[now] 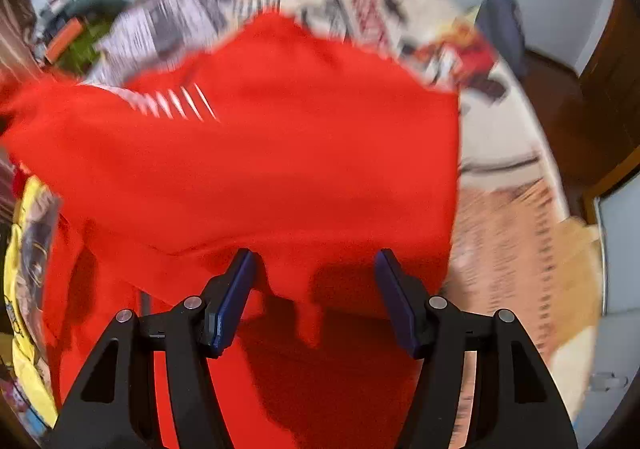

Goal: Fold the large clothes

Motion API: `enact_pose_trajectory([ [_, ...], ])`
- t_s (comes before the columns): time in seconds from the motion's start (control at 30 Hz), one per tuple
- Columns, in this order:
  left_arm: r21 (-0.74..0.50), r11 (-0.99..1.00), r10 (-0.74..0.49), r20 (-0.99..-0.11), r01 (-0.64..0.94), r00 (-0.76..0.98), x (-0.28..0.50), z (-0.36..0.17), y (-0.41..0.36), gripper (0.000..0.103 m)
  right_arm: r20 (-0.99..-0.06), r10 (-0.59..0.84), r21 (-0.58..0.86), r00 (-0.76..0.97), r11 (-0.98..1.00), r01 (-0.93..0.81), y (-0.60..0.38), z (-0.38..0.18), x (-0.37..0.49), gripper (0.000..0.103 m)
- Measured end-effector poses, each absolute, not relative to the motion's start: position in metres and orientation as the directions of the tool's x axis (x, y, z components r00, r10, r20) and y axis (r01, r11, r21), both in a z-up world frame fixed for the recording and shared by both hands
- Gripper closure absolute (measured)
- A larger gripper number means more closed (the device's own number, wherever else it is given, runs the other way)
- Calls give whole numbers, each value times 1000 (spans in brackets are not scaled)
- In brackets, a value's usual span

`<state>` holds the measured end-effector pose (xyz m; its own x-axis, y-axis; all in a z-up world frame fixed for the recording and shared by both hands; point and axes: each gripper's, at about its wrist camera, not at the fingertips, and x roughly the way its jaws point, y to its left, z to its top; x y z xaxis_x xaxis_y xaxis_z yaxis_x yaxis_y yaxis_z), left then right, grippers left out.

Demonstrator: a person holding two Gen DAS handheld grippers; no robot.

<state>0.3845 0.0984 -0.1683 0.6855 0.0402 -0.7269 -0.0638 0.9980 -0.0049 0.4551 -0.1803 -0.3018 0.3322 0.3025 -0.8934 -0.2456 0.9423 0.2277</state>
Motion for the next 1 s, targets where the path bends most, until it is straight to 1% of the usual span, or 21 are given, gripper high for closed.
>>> enact_pose_trajectory([
  [0.07, -50, 995, 14, -780, -86, 625, 376, -200, 120, 101, -907, 291, 218, 305, 943, -250, -170, -315, 453, 44],
  [0.13, -92, 989, -12, -822, -112, 569, 370, -231, 138, 101, -902, 257, 169, 348, 949, -265, -164, -314, 447, 41],
  [0.2, -98, 984, -9, -860, -149, 510, 362, -265, 153, 101, -904, 238, 136, 356, 948, -289, -157, -312, 442, 40],
  [0.3, -61, 977, 40, -890, -206, 454, 345, -295, 167, 101, -908, 226, 122, 351, 948, -295, -157, -313, 441, 39],
  [0.37, -75, 972, 30, -901, -223, 432, 335, -309, 176, 100, -909, 233, 131, 345, 946, -296, -159, -313, 443, 37],
  [0.43, -127, 961, -16, -914, -246, 406, 322, -320, 190, 97, -907, 248, 150, 341, 946, -289, -162, -314, 443, 35],
  [0.5, -211, 943, -91, -906, -257, 413, 310, -319, 200, 96, -905, 254, 159, 341, 946, -282, -161, -314, 445, 35],
  [0.57, -280, 922, -151, -896, -267, 417, 302, -313, 206, 88, -905, 250, 155, 345, 947, -280, -158, -314, 445, 34],
  [0.63, -356, 897, -216, -871, -263, 441, 297, -302, 207, 68, -904, 242, 146, 352, 949, -278, -156, -314, 445, 33],
  [0.67, -388, 885, -243, -857, -257, 454, 296, -297, 207, 63, -904, 238, 141, 355, 950, -278, -155, -315, 444, 32],
  [0.73, -457, 857, -305, -821, -237, 483, 300, -285, 203, 50, -902, 234, 135, 363, 951, -277, -155, -315, 443, 31],
  [0.77, -488, 842, -332, -804, -229, 493, 303, -282, 202, 46, -901, 233, 133, 366, 951, -277, -155, -316, 442, 30],
  [0.8, -531, 817, -369, -780, -224, 505, 306, -280, 201, 39, -900, 234, 134, 368, 951, -279, -156, -316, 442, 30],
  [0.83, -583, 779, -410, -753, -231, 515, 312, -280, 202, 35, -898, 237, 135, 371, 951, -280, -156, -317, 442, 30],
  [0.9, -679, 687, -487, -695, -259, 529, 326, -287, 205, 34, -895, 244, 140, 375, 949, -282, -158, -318, 442, 29],
  [1.0, -744, 594, -540, -651, -306, 534, 346, -305, 208, 34, -888, 252, 144, 385, 947, -287, -159, -319, 441, 29],
])
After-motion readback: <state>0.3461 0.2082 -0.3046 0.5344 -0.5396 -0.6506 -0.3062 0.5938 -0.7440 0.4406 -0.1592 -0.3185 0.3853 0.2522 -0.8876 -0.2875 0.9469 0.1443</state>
